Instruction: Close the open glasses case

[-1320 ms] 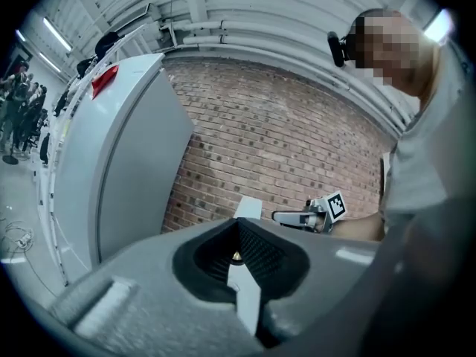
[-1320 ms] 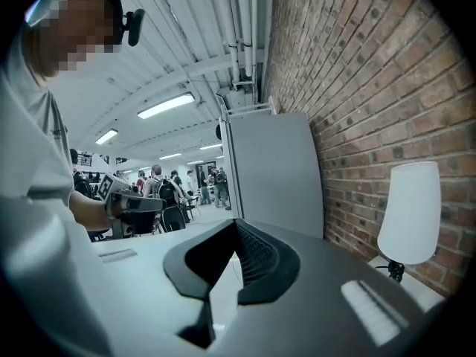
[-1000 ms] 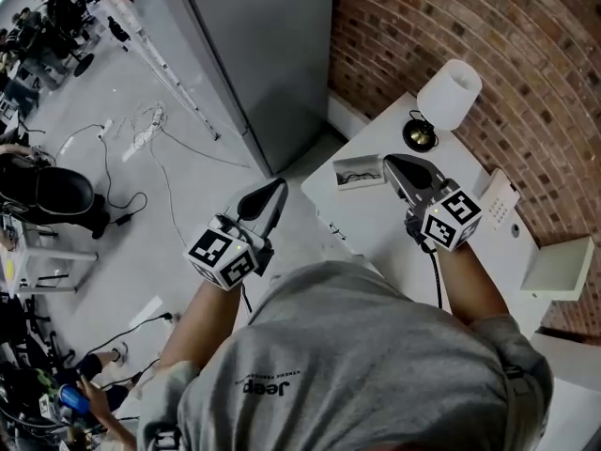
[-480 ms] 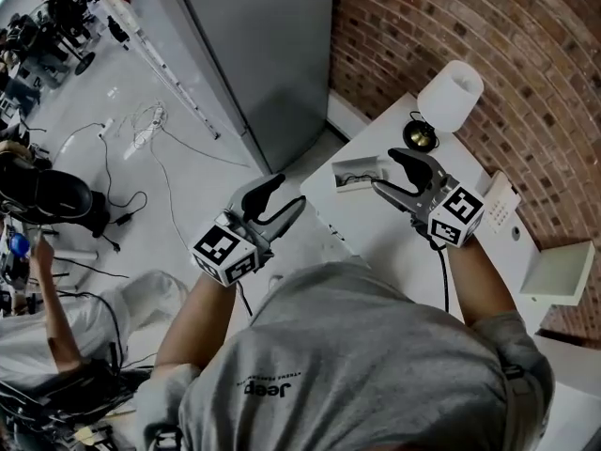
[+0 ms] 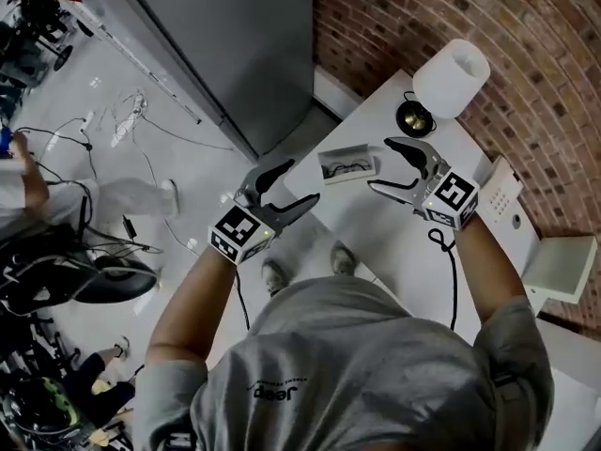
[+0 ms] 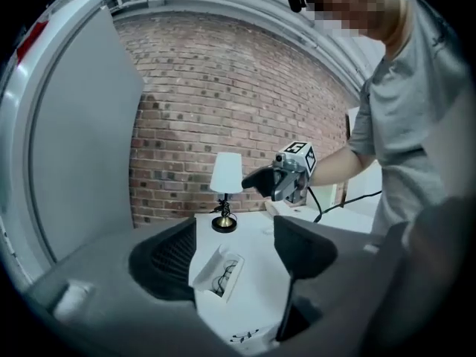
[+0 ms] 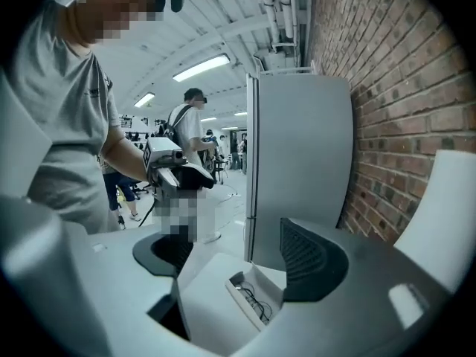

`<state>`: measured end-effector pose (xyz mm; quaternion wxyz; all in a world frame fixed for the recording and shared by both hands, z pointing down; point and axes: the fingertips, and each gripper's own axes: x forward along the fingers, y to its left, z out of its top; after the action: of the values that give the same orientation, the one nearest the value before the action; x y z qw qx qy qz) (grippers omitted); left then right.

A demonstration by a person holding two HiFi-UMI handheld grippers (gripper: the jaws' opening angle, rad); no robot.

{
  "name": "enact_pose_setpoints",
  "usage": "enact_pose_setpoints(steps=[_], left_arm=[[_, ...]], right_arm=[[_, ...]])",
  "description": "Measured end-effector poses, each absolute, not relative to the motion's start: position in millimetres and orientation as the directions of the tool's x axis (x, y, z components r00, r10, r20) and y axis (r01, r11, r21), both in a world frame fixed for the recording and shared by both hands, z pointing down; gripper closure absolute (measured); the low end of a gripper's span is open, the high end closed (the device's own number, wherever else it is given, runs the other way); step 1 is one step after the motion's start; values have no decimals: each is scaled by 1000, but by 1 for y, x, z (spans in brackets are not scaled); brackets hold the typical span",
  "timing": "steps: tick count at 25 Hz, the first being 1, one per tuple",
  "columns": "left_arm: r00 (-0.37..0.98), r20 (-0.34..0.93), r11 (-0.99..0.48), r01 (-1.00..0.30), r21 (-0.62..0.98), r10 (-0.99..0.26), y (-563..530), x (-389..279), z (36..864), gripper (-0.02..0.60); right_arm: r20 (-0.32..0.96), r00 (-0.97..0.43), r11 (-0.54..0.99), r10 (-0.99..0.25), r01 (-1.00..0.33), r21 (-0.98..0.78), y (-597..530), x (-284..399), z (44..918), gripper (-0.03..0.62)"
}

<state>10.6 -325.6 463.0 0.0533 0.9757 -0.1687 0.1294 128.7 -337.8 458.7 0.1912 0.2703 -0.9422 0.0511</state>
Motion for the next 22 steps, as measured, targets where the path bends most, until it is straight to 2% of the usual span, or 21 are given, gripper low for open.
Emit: enact_pose_setpoints(steps=[6,15,22], left_arm=[[899,329,-946,-321,42,-290,-354,44,527,196],[852,451,-958,-284,-27,-265,-386,66,622,161],[834,501,-969,-244,-46,-233,-400,81,671,135]], right_arm=[[463,-771,870,-438,-494,0,-360,143,521,182],[569,-747,906,-344,-423,-7,-395,148,612,143],[648,-709,937,-278,-350,20,-406,150,669,118]])
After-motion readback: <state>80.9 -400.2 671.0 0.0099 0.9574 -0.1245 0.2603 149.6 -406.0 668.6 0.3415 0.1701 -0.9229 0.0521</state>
